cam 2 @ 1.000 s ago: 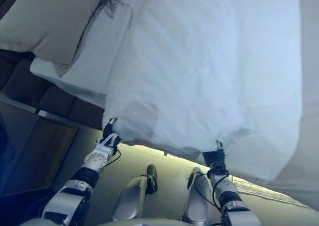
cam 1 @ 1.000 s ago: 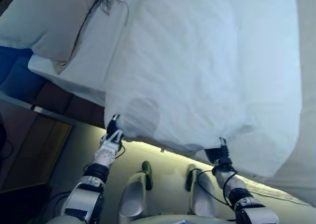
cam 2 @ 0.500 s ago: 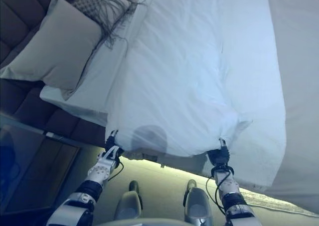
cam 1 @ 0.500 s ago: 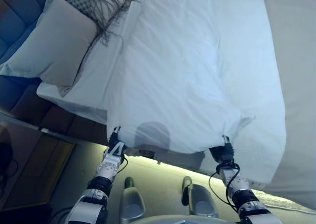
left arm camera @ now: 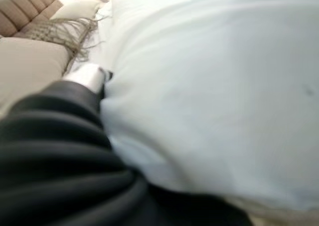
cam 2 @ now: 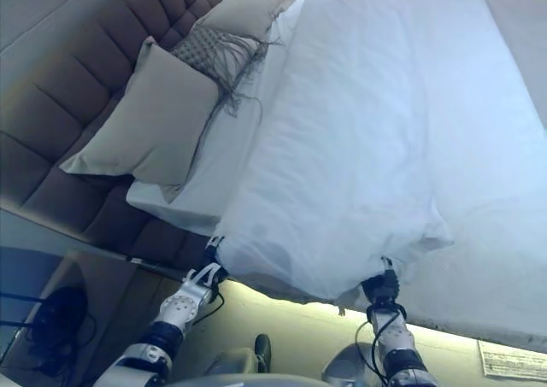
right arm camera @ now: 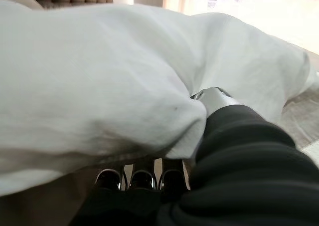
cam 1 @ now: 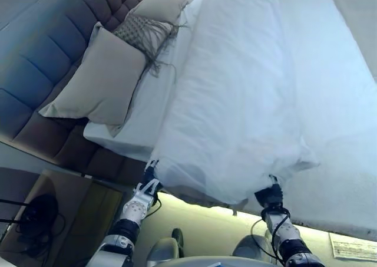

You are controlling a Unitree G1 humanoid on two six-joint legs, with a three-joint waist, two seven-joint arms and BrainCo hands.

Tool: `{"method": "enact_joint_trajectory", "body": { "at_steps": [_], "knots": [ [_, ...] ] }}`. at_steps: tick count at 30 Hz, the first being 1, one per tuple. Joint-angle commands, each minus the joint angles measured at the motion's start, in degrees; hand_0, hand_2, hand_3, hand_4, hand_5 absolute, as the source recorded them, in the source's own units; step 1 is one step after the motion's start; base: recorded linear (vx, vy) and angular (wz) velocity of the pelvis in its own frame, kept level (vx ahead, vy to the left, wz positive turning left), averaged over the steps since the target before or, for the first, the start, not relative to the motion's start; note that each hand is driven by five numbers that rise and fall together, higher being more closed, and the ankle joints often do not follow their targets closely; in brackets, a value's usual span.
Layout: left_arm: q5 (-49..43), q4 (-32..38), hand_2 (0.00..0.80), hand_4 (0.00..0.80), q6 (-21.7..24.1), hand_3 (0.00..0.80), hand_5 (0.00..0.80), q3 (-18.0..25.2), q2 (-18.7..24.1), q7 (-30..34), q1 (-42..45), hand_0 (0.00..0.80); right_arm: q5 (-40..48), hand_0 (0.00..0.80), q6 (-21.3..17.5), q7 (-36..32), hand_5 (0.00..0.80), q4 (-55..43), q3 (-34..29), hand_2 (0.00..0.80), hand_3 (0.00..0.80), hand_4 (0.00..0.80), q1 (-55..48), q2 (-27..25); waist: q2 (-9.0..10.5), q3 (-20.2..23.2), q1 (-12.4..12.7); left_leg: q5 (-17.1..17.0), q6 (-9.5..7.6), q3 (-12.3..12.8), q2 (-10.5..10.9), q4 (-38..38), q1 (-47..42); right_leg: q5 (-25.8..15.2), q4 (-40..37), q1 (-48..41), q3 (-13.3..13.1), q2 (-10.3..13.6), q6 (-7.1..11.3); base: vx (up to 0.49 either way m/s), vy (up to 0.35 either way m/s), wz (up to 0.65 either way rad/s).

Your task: Make the bed neatly

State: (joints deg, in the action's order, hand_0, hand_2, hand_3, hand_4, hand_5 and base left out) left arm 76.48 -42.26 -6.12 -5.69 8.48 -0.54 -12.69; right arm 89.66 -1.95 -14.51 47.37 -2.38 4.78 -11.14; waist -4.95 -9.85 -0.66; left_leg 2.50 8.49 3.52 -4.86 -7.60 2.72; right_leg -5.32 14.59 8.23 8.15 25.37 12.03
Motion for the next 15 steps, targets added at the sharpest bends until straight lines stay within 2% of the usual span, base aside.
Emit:
{"method": "enact_joint_trajectory", "body": {
  "at_steps": [1, 2, 3, 4, 5, 7, 8, 10, 12, 13, 14, 15],
  "knots": [
    [0.4, 1.5, 0.8, 0.8, 2.6, 0.8, 0.8, 3.3, 3.6, -0.4, -1.2, 0.8, 2.1, 0.8, 3.1, -4.3, 0.8, -2.9, 0.5, 0.8, 0.8, 0.8, -0.8, 1.7, 0.97, 3.8, 1.1, -4.9, -4.81, 0.1, 0.3, -0.2, 3.6, 2.7, 5.4, 1.5, 1.5, -7.5, -0.06, -0.023, -0.062, -0.34],
    [1.5, 0.8, 0.8, 0.8, 3.2, 0.8, 0.8, 3.1, 3.6, -0.7, -1.8, 0.8, 2.2, 0.8, 3.2, -5.1, 0.8, -2.3, 1.2, 0.8, 0.8, 0.8, -1.1, 2.0, 1.35, 3.8, 1.0, -5.3, -4.73, 0.0, 0.5, -0.3, 3.9, 3.2, 3.9, 1.2, 2.0, -9.7, -0.65, -0.035, -0.113, -0.24],
    [2.1, -0.1, 0.8, 0.8, 3.5, 0.8, 0.8, 3.3, 3.3, -1.1, -2.6, 0.8, 2.6, 0.8, 3.0, -5.4, 0.8, -2.1, 1.8, 0.8, 0.8, 0.8, -1.3, 2.3, 1.71, 3.8, 1.1, -5.3, -4.37, -0.6, 0.5, -0.9, 4.5, 4.2, 1.9, 0.5, 2.3, -10.7, -1.39, -0.043, -0.15, -0.02],
    [3.2, -1.5, 0.8, 0.8, 4.7, 0.8, 0.8, 3.1, 2.8, -1.1, -3.4, 0.8, 2.7, 0.8, 2.6, -5.3, 0.8, -1.6, 2.9, 0.8, 0.8, 0.8, -0.8, 2.3, 1.72, 3.7, 0.5, -6.0, -3.93, -1.5, 0.3, -1.1, 5.1, 4.0, -0.3, -0.1, 1.1, -11.6, -1.95, -0.056, -0.126, 0.3],
    [4.3, -2.5, 0.8, 0.8, 4.8, 0.8, 0.8, 3.3, 2.6, -0.4, -3.9, 0.8, 3.0, 0.8, 2.4, -5.1, 0.8, -1.5, 3.7, 0.8, 0.8, 0.8, -0.5, 2.0, 1.55, 3.4, -0.1, -6.5, -3.51, -1.4, -0.1, -1.3, 5.5, 3.9, -1.5, -0.5, 0.5, -12.9, -2.64, -0.086, -0.08, 0.42],
    [4.0, -4.2, 0.8, 0.8, 5.1, 0.8, 0.8, 4.4, 2.3, 1.4, -5.1, 0.8, 3.6, 0.8, 1.3, -4.1, 0.8, -2.8, 5.3, 0.8, 0.8, 0.8, 0.4, 1.4, 1.37, 2.9, -0.8, -7.1, -2.24, 0.4, -1.2, -2.7, 6.6, 3.7, -4.2, -2.0, 1.7, -13.9, -3.53, -0.105, -0.015, 0.48],
    [5.3, -4.6, 0.8, 0.8, 5.4, 0.8, 0.8, 4.1, 2.2, 2.0, -5.6, 0.8, 3.5, 0.8, 0.7, -3.6, 0.8, -3.4, 6.1, 0.8, 0.8, 0.8, 0.4, 1.1, 1.25, 2.5, -1.2, -7.5, -1.67, 1.3, -2.0, -4.0, 7.4, 3.6, -4.5, -2.5, 2.0, -14.1, -3.82, -0.053, 0.018, 0.39],
    [5.4, -5.2, 0.8, 0.8, 4.8, 0.8, 0.8, 4.3, 2.0, 2.9, -5.8, 0.8, 2.9, 0.8, 0.3, -2.3, 0.8, -4.2, 5.5, 0.8, 0.8, 0.8, -0.1, 0.7, 1.0, 2.2, -1.9, -8.8, 0.11, 2.6, -5.4, -7.7, 9.1, 4.4, -3.9, -3.5, 2.5, -13.9, -4.41, 0.054, 0.09, 0.34],
    [6.0, -4.5, 0.8, 0.8, 3.8, 0.8, 0.8, 4.8, 1.8, 1.6, -4.3, 0.8, 2.5, 0.8, 0.6, -0.4, 0.8, -5.9, 4.4, 0.8, 0.8, 0.8, -1.3, 0.3, 0.44, 2.5, -1.7, -10.5, 1.53, -0.1, -8.4, -6.4, 7.9, 5.4, -2.8, -4.6, 1.6, -13.5, -4.0, 0.208, 0.237, 0.37],
    [5.8, -4.3, 0.8, 0.8, 3.6, 0.8, 0.8, 4.9, 1.5, 1.3, -3.6, 0.8, 2.2, 0.8, 0.7, 0.2, 0.8, -6.6, 4.0, 0.8, 0.8, 0.8, -2.0, 0.3, 0.38, 2.7, -1.7, -10.9, 1.97, -0.9, -9.3, -5.2, 6.9, 5.6, -2.9, -5.4, 1.2, -13.2, -3.78, 0.29, 0.365, 0.05],
    [6.0, -4.1, 0.8, 0.8, 4.1, 0.8, 0.8, 4.9, 1.0, 1.2, -2.1, 0.8, 1.6, 0.8, 0.9, 0.9, 0.8, -7.3, 3.6, 0.8, 0.8, 0.8, -2.6, 0.1, 0.2, 3.0, -1.6, -11.2, 2.16, -3.6, -10.1, -2.9, 5.5, 5.8, -3.0, -5.8, -0.2, -12.5, -3.06, 0.217, 0.321, -0.12],
    [6.0, -4.0, 0.8, 0.8, 4.3, 0.8, 0.8, 4.9, 0.7, 1.2, -1.5, 0.8, 1.3, 0.8, 1.0, 1.2, 0.8, -7.8, 3.5, 0.8, 0.8, 0.8, -2.8, 0.0, 0.12, 3.0, -1.6, -11.3, 2.26, -3.9, -10.3, -2.1, 4.7, 6.0, -2.9, -5.9, -0.7, -12.1, -2.78, 0.221, 0.436, -0.25]
  ]
}}
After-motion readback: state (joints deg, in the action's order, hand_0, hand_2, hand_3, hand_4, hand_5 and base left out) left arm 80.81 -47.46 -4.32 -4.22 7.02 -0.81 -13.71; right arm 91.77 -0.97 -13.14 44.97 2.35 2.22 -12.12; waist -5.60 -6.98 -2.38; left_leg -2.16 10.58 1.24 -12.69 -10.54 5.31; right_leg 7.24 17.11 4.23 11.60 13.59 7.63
